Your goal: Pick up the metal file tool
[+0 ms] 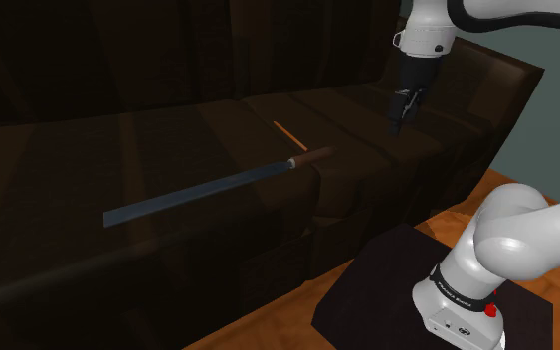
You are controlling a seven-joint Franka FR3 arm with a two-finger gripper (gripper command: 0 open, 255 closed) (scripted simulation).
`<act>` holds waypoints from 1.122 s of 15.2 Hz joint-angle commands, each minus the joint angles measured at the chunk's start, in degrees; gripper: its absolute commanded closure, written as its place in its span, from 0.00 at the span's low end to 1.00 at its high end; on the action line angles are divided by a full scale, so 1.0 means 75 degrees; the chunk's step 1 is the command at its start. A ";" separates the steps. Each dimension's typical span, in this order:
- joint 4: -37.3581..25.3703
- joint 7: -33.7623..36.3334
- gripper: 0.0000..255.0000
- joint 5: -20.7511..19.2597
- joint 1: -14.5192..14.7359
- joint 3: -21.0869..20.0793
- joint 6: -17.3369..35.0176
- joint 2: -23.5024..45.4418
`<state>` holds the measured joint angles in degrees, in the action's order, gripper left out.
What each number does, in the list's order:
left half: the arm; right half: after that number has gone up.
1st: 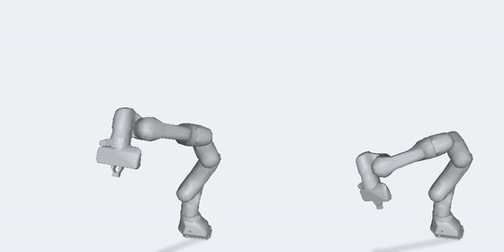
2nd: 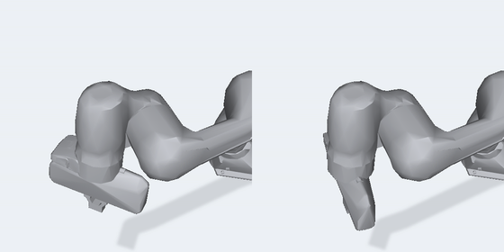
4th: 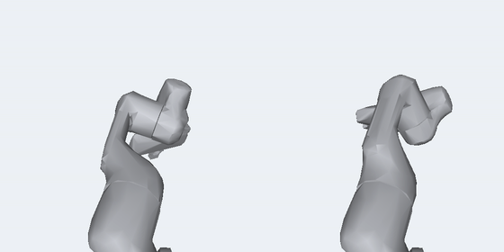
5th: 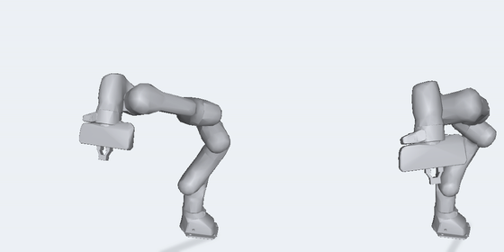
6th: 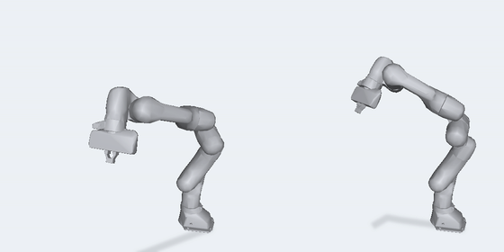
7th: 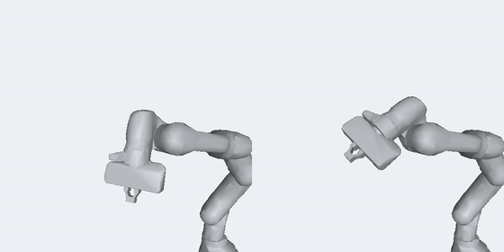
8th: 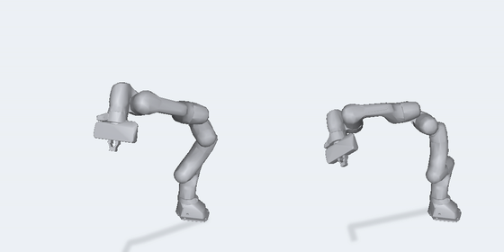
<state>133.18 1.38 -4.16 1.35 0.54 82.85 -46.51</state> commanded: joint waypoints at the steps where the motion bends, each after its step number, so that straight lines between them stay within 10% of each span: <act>1: 0.0000 0.0000 0.00 0.0000 0.0000 0.0000 0.0000 0.0000; 17: -0.2175 -0.2526 0.00 0.0210 0.1687 -0.0723 0.1683 0.3464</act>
<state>118.69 -16.17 -2.58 13.34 -4.50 95.20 -22.39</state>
